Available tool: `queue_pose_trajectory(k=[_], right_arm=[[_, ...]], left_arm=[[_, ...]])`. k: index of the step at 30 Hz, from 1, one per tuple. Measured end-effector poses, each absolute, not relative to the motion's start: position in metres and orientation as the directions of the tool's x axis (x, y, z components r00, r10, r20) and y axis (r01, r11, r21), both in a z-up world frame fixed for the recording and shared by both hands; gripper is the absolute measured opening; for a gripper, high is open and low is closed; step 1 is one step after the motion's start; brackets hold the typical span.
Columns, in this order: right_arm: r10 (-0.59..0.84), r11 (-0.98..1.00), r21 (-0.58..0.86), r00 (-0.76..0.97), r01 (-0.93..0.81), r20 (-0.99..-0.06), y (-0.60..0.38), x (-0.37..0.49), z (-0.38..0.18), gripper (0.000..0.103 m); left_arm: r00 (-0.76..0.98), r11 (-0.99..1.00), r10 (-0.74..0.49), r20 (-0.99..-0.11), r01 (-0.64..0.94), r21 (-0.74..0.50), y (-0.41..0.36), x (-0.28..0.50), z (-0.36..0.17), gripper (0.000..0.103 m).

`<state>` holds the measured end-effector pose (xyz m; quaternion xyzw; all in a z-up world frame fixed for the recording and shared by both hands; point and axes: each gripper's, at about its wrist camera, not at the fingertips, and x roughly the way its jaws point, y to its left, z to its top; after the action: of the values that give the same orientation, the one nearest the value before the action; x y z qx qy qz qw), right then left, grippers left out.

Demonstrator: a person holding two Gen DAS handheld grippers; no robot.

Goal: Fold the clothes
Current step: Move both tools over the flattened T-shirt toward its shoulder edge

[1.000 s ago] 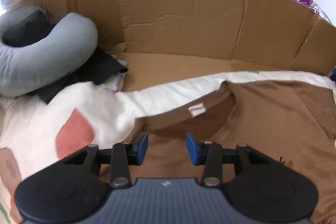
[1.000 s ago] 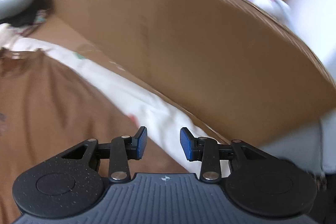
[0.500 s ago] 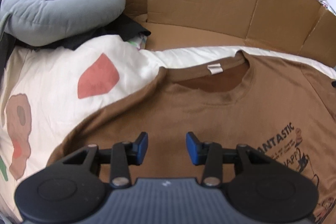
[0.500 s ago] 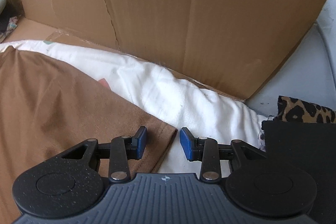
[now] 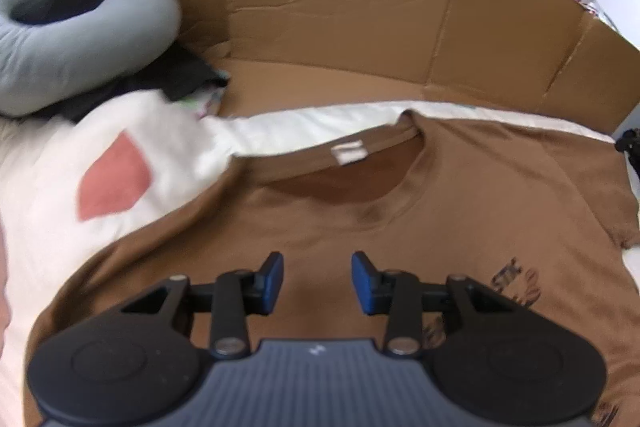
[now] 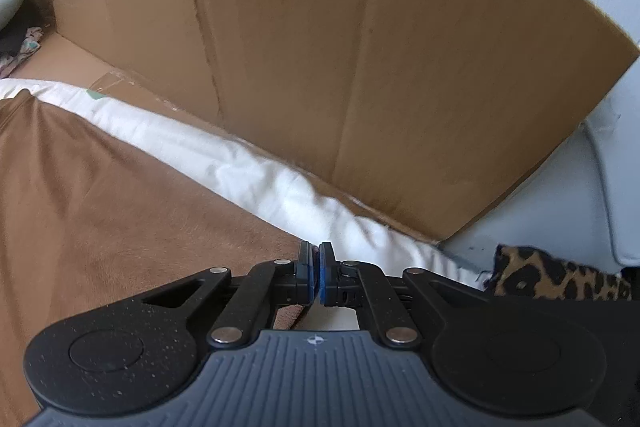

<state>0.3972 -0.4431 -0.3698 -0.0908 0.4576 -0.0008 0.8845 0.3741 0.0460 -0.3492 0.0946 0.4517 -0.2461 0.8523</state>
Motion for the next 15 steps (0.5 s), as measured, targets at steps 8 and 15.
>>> queue_pose_trajectory(k=[8, 15], right_arm=[[-0.135, 0.973, -0.217, 0.568, -0.079, -0.812, -0.447, 0.417, -0.368, 0.0], [-0.14, 0.976, -0.21, 0.554, -0.065, -0.82, -0.451, 0.423, -0.384, 0.001]], left_arm=[[0.447, 0.815, -0.403, -0.799, 0.572, -0.091, -0.022, 0.389, -0.36, 0.039], [0.4, 0.755, -0.478, -0.782, 0.642, -0.132, -0.103, 0.402, -0.368, 0.032]])
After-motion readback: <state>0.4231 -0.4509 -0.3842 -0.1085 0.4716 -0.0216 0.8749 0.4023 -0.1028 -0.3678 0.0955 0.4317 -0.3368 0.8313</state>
